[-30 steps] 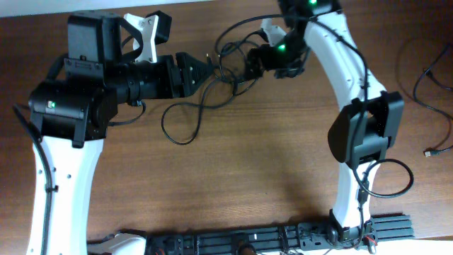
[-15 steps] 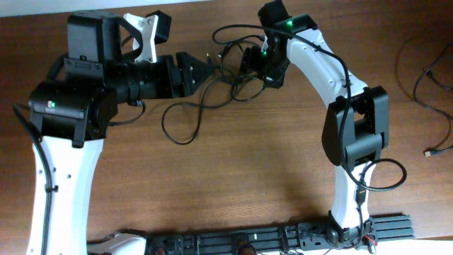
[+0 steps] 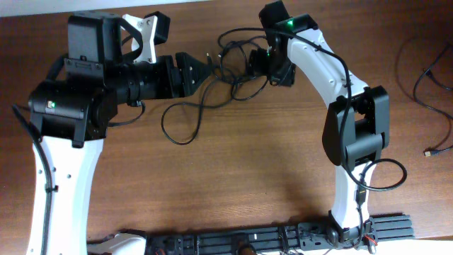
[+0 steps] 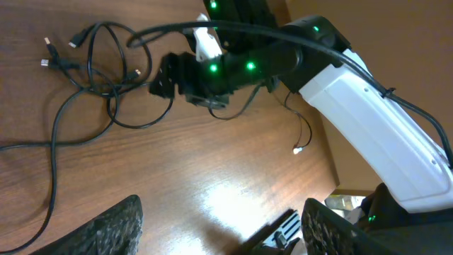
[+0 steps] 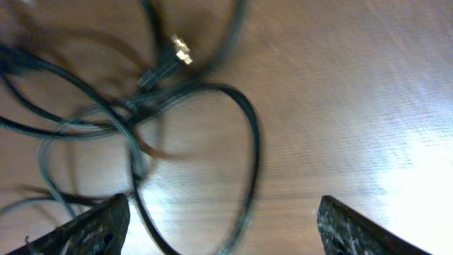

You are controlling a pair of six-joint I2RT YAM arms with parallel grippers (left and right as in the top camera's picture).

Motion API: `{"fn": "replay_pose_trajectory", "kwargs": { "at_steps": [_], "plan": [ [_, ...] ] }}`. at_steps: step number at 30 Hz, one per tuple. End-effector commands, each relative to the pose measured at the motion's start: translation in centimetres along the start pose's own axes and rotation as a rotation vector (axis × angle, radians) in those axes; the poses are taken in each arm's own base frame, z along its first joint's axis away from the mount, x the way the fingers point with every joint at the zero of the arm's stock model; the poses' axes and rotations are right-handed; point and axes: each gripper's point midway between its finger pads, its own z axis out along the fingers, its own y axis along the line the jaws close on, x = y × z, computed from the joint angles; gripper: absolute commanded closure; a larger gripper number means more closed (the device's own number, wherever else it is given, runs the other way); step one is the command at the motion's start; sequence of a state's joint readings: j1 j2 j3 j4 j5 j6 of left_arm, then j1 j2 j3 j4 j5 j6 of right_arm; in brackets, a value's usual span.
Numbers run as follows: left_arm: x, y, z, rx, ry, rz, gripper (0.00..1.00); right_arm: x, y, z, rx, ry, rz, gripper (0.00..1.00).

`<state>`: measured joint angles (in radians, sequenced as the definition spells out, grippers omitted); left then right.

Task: Untangle cables
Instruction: 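Lift the grasped cable upward and toward the far edge with the right gripper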

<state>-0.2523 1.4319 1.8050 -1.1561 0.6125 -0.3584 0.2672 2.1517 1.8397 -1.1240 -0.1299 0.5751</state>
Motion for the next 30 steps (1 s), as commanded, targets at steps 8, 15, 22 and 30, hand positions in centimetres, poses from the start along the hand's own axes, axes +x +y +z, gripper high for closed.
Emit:
{"fn": "replay_pose_trajectory", "kwargs": {
  "at_steps": [8,15,22,30],
  "plan": [
    [-0.2,-0.5,-0.9,-0.009,-0.028,0.033,0.27,2.4,1.2,1.9,0.012,0.033,0.043,0.96],
    [-0.2,-0.4,-0.9,-0.009,-0.027,0.032,0.27,2.3,4.0,1.3,-0.127,0.053,0.01,0.96],
    [-0.2,-0.4,-0.9,-0.011,-0.025,0.043,0.27,-2.0,8.6,-7.6,-0.408,-0.066,-0.179,0.96],
    [-0.3,0.0,-0.9,-0.033,-0.031,0.052,0.23,-2.4,11.2,-21.7,-0.5,-0.322,-0.434,0.96]
  ]
}}
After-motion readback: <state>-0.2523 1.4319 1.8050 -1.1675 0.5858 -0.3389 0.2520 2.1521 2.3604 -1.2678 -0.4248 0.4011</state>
